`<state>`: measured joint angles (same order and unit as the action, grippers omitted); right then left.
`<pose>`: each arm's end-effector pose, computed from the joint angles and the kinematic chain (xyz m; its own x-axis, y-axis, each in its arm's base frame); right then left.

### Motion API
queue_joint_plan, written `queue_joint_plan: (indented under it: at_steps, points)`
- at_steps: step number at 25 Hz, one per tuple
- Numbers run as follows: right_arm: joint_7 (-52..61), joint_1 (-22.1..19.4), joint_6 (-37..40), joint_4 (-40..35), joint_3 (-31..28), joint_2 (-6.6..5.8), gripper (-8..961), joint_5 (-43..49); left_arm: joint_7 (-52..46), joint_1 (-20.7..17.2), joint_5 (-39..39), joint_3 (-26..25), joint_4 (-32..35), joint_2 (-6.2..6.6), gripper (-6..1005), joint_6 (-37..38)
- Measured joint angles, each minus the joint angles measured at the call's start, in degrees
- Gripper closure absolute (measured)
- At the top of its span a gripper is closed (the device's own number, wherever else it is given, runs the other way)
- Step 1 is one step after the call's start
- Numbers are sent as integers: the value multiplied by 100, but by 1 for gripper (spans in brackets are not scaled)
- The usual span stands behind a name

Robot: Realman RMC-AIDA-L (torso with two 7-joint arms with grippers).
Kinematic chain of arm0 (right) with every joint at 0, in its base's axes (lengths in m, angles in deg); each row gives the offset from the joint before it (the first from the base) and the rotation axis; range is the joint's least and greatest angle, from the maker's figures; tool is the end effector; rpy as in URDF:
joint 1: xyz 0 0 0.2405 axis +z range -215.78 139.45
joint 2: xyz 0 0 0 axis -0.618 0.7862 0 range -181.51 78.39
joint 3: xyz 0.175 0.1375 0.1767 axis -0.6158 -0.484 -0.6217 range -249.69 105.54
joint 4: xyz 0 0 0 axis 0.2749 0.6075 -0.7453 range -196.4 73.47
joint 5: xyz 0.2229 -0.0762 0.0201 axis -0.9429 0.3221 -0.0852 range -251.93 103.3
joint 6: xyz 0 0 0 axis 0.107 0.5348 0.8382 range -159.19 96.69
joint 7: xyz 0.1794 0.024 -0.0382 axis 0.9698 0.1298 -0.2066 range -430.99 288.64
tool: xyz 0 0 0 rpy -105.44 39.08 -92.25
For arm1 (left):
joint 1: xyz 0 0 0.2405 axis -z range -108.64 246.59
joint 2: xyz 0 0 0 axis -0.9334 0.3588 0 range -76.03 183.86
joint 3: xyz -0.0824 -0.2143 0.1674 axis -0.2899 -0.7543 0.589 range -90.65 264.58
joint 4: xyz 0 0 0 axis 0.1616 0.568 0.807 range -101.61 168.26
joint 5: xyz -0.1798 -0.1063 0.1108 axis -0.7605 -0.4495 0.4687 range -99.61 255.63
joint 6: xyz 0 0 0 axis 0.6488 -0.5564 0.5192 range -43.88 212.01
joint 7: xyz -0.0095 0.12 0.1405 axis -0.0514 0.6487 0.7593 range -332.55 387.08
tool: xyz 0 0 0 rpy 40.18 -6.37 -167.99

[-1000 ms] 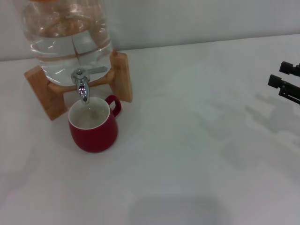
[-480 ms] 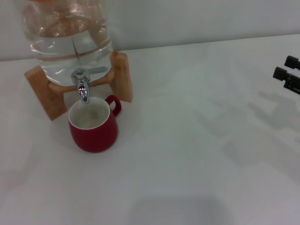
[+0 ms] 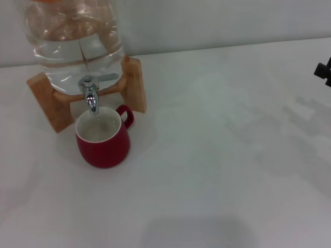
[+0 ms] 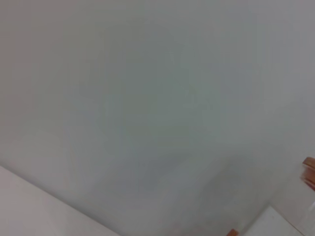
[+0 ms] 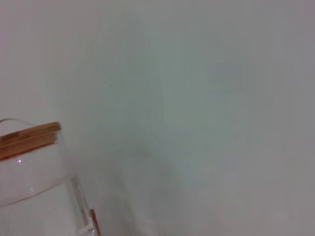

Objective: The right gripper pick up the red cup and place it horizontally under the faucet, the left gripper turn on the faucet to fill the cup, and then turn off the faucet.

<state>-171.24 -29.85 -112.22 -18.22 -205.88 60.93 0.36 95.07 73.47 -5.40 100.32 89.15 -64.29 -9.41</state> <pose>0.3747 0.3363 0.0919 0.5359 -0.1802 -0.8248 -0.7600 -0.5285 -0.3783 -0.4191 0.2524 0.1504 0.1404 0.3067 0.9414 0.9735 -0.2161 -0.0748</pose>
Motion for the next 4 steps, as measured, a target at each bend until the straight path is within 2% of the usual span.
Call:
queue_joint_plan:
  at_steps: [4]
  points:
    - [421,15,170,2,-23,17,424,-10,-64,-7,16,0,3,0,107,5]
